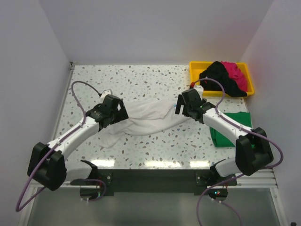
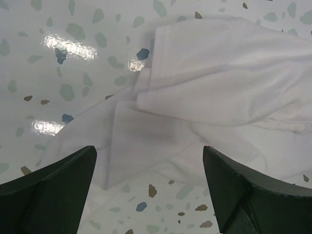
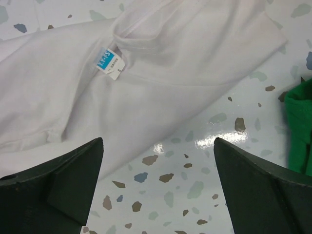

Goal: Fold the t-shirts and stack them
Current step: Flatten the tshirt out

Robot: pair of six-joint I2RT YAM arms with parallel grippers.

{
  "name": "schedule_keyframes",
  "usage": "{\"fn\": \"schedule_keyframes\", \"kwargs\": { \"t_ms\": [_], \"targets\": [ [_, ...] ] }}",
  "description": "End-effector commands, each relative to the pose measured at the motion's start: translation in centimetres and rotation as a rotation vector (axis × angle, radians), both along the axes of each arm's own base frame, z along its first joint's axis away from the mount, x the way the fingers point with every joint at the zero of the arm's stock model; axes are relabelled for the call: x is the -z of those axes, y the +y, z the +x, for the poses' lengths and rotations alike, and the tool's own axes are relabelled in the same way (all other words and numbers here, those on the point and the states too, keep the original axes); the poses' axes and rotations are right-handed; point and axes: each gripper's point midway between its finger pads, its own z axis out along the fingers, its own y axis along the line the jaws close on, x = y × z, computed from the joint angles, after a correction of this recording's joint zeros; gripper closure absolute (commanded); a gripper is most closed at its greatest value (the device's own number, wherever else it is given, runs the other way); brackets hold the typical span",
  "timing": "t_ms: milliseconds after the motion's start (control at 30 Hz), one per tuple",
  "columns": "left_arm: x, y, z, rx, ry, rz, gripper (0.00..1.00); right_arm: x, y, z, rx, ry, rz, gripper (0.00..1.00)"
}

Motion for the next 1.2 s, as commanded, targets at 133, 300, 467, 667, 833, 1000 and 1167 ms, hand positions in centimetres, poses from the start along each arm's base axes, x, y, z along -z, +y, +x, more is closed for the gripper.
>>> {"fn": "schedule_keyframes", "kwargs": {
  "t_ms": [133, 300, 467, 667, 833, 1000, 1167],
  "targets": [
    [-0.6, -1.3, 6.1, -0.014, -0.057, -0.009, 0.13, -2.4, 1.8, 2.4, -0.030, -0.093, 0.068, 0.01],
    [0.6, -2.2, 7.8, -0.002, -0.044, -0.025, 0.22, -1.7, 1.2, 3.4, 0.009, -0.085, 0.023, 0.01],
    [2.9, -3.1, 8.0, 0.052, 0.035, -0.030, 0.45, -0.9, 0.3, 4.4, 0.043, -0.077, -0.013, 0.01],
    [3.4, -3.2, 7.8, 0.059, 0.047, -0.044, 1.00, -0.5, 0.8, 7.0, 0.080, -0.094, 0.026, 0.01],
    [1.3, -2.8, 7.7, 0.066, -0.035, -0.051, 1.00, 0.1, 1.9, 9.4, 0.086, -0.076, 0.065, 0.02],
    [-1.5, -2.0, 6.9, 0.060, -0.126, -0.058, 1.00, 1.7, 2.1, 11.4, 0.113, -0.046, 0.046, 0.12],
    [-3.6, -1.9, 6.0, 0.079, -0.183, -0.083, 1.00, 2.7, 1.2, 12.7, 0.140, -0.042, -0.019, 0.31]
  ]
}}
